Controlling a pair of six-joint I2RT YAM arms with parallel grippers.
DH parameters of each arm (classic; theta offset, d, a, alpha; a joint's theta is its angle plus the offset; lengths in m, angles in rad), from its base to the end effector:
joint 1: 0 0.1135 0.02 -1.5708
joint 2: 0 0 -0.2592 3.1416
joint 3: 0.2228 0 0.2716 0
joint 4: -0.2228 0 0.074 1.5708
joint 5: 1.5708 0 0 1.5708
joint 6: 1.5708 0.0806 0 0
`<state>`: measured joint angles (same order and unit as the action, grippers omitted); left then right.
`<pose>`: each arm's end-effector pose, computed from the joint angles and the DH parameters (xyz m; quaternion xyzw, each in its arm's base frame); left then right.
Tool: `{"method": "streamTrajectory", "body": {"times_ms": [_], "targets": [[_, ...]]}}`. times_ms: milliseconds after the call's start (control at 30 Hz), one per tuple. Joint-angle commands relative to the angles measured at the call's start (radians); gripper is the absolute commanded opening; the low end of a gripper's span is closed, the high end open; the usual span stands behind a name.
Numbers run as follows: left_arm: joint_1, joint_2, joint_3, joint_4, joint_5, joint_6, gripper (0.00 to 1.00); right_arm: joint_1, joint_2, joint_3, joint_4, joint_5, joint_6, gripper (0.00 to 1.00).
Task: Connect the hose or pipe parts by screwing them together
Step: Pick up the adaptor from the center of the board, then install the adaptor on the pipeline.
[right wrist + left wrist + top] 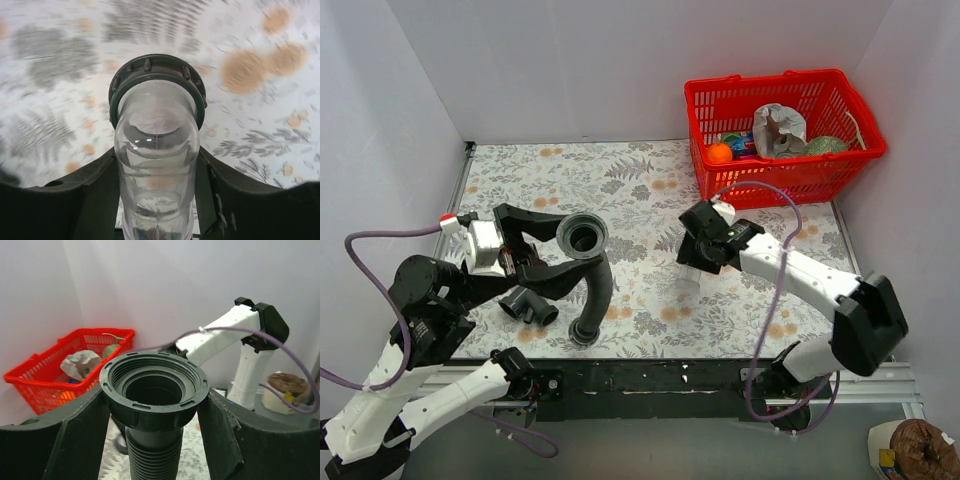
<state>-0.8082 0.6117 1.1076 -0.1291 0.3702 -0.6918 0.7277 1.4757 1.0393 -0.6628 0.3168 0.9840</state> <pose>0.0835 -0.1296 0.4947 0.1838 0.5468 -0.6285 0.5217 0.2625 0.2002 0.1798 0.1593 0.9476 0.0737 0.2671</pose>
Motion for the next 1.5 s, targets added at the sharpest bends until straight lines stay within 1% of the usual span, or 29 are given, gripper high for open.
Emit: {"method": "streamTrajectory", "body": {"times_ms": [0, 33, 67, 100, 133, 167, 200, 233, 267, 333, 367, 467, 500, 567, 600, 667, 700, 733, 833, 1000, 1067, 1233, 1467], "targets": [[0.001, 0.003, -0.047, 0.038, 0.097, -0.169, 0.0, 0.12, -0.152, 0.177, 0.147, 0.054, -0.313, 0.01], [0.001, 0.005, -0.061, 0.075, 0.099, -0.184, 0.0, 0.175, -0.161, 0.271, 0.111, 0.08, -0.35, 0.01], [0.001, 0.006, -0.071, 0.089, 0.102, -0.193, 0.0, 0.205, -0.176, 0.316, 0.106, 0.097, -0.396, 0.01], [0.001, 0.008, -0.089, 0.1, 0.102, -0.215, 0.0, 0.235, -0.183, 0.355, 0.106, 0.119, -0.503, 0.01], [0.001, 0.014, -0.097, 0.115, 0.101, -0.227, 0.0, 0.293, -0.192, 0.439, 0.112, 0.133, -0.552, 0.01], [0.001, 0.014, -0.107, 0.123, 0.108, -0.233, 0.0, 0.318, -0.202, 0.474, 0.115, 0.142, -0.592, 0.01], [0.001, 0.017, -0.117, 0.125, 0.117, -0.244, 0.0, 0.334, -0.209, 0.511, 0.124, 0.124, -0.64, 0.01], [0.001, 0.016, -0.141, 0.172, 0.134, -0.25, 0.0, 0.349, -0.215, 0.543, 0.133, 0.105, -0.707, 0.01], [0.001, 0.019, -0.155, 0.19, 0.134, -0.259, 0.0, 0.354, -0.219, 0.609, 0.149, 0.082, -0.743, 0.01], [0.001, 0.028, -0.182, 0.236, 0.139, -0.29, 0.0, 0.369, -0.221, 0.668, 0.161, 0.041, -0.832, 0.01], [0.001, 0.034, -0.187, 0.247, 0.139, -0.298, 0.0, 0.372, -0.218, 0.726, 0.17, 0.031, -0.859, 0.01], [0.001, 0.052, -0.213, 0.293, 0.154, -0.321, 0.0, 0.386, -0.213, 0.786, 0.193, -0.025, -0.962, 0.01], [0.001, 0.057, -0.221, 0.307, 0.162, -0.325, 0.0, 0.391, -0.215, 0.797, 0.23, -0.063, -0.979, 0.01], [0.001, 0.069, -0.247, 0.361, 0.191, -0.34, 0.0, 0.401, -0.224, 0.791, 0.277, -0.106, -1.048, 0.01], [0.001, 0.085, -0.253, 0.381, 0.199, -0.345, 0.0, 0.404, -0.229, 0.76, 0.331, -0.155, -1.068, 0.01], [0.001, 0.103, -0.27, 0.433, 0.213, -0.35, 0.0, 0.42, -0.264, 0.705, 0.418, -0.205, -1.103, 0.01], [0.001, 0.124, -0.273, 0.448, 0.225, -0.347, 0.0, 0.426, -0.279, 0.647, 0.461, -0.252, -1.123, 0.01], [0.001, 0.134, -0.276, 0.483, 0.226, -0.345, 0.0, 0.432, -0.296, 0.618, 0.558, -0.269, -1.127, 0.01], [0.001, 0.163, -0.288, 0.548, 0.23, -0.336, 0.0, 0.437, -0.336, 0.576, 0.655, -0.308, -1.125, 0.01], [0.001, 0.192, -0.305, 0.631, 0.243, -0.341, 0.0, 0.438, -0.367, 0.51, 0.807, -0.427, -1.078, 0.01], [0.001, 0.198, -0.308, 0.666, 0.248, -0.339, 0.0, 0.438, -0.391, 0.443, 0.894, -0.444, -1.039, 0.01], [0.0, 0.2, -0.302, 0.717, 0.263, -0.321, 0.0, 0.438, -0.425, 0.346, 0.98, -0.487, -0.967, 0.01], [0.0, 0.197, -0.299, 0.746, 0.254, -0.353, 0.0, 0.44, -0.43, 0.332, 0.97, -0.507, -0.924, 0.01]]}}
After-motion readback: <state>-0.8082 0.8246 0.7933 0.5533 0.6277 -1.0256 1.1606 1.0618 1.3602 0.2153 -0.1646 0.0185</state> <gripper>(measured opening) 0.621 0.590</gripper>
